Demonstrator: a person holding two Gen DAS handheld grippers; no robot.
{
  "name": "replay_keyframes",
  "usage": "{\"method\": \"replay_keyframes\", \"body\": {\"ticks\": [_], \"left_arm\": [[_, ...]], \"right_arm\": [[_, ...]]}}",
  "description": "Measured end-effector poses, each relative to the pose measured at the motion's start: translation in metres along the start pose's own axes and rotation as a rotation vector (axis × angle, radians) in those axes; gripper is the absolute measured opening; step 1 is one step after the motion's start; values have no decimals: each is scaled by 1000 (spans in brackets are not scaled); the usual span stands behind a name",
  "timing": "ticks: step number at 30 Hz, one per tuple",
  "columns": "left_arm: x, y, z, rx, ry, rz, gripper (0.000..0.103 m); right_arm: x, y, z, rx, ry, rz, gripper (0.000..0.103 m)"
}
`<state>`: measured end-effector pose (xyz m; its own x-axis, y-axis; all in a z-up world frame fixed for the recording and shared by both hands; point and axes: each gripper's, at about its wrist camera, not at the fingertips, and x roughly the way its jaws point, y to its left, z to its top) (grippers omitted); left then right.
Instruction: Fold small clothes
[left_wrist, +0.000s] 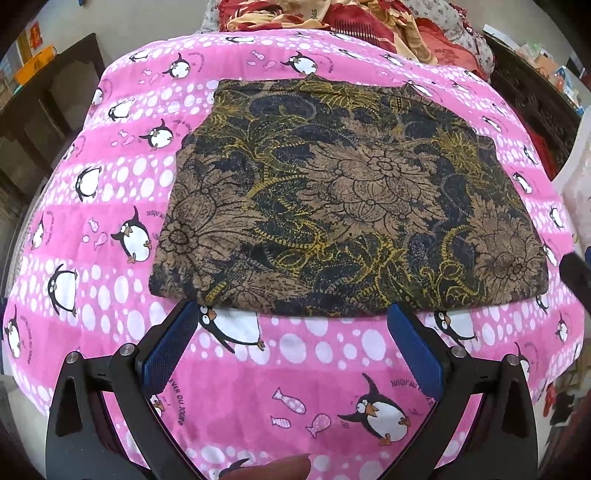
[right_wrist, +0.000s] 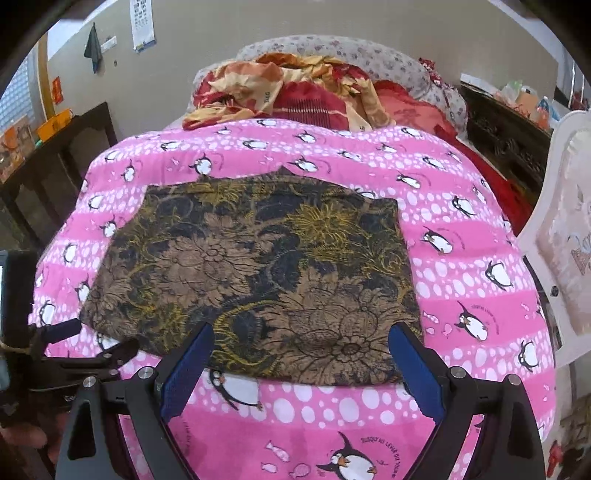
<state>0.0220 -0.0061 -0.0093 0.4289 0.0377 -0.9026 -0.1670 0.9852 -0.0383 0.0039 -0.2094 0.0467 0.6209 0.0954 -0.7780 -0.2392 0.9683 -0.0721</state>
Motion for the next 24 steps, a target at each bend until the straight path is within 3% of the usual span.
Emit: {"method": "replay_keyframes", "body": {"ticks": [24], "left_arm": [[-7, -11, 4, 25, -28, -1, 103]], "right_arm": [[-5, -6, -11, 13, 2, 9, 94]]}}
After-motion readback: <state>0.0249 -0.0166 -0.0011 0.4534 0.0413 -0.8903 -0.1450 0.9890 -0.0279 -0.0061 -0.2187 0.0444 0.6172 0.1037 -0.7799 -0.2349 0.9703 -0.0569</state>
